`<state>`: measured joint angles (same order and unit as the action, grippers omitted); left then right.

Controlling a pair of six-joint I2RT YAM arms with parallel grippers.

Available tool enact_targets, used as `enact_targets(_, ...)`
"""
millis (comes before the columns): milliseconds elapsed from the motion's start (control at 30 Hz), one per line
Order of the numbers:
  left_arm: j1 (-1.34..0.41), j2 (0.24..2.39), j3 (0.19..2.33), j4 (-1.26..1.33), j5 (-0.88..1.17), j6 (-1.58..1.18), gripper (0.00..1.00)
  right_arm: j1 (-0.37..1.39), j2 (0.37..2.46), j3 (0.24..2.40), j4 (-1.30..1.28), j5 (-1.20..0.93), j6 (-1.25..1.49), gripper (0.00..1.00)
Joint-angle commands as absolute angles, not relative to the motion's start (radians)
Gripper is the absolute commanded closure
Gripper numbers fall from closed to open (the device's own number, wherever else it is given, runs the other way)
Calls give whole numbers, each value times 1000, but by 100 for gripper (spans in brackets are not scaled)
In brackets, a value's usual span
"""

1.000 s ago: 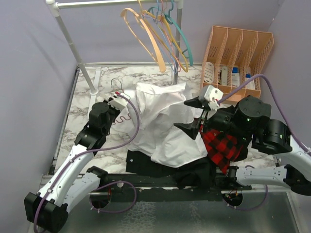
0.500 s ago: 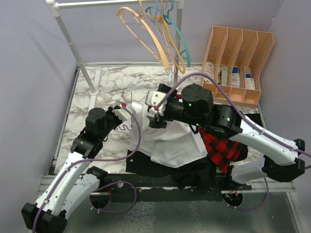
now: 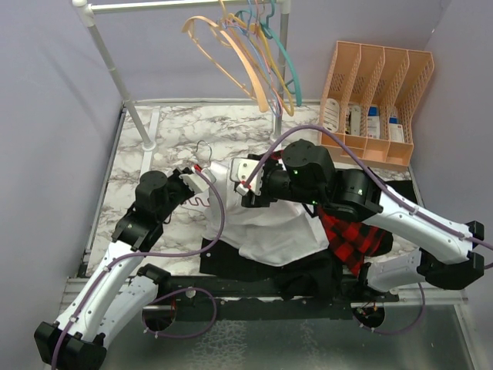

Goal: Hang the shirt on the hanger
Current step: Hang the shirt at the center of the board.

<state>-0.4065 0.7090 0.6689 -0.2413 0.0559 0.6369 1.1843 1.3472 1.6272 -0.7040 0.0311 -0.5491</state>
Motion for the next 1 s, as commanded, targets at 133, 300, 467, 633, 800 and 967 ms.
enact_targets(133,-407,687,695,-158,138,637,100,1184,1224,1467,-701,85,-465,45)
enact_targets(300,-407,639,676,-161,219,679,100,1185,1213,1421,-668,120,-448,22)
enact_targets(467,-407,652,688,-188,234,690,100,1185,1252,1470,-651,140,-453,6)
enact_targets(633,-406,652,687,-206,255,726,100,1185,1266,1478,-613,165,-481,8)
enact_targets(800,-407,663,704,-190,264,721,100,1185,1295,1456,-608,166,-470,27)
enact_targets(967,-407,692,739,-167,292,717,100,1184,1309,1417,-578,125,-433,60)
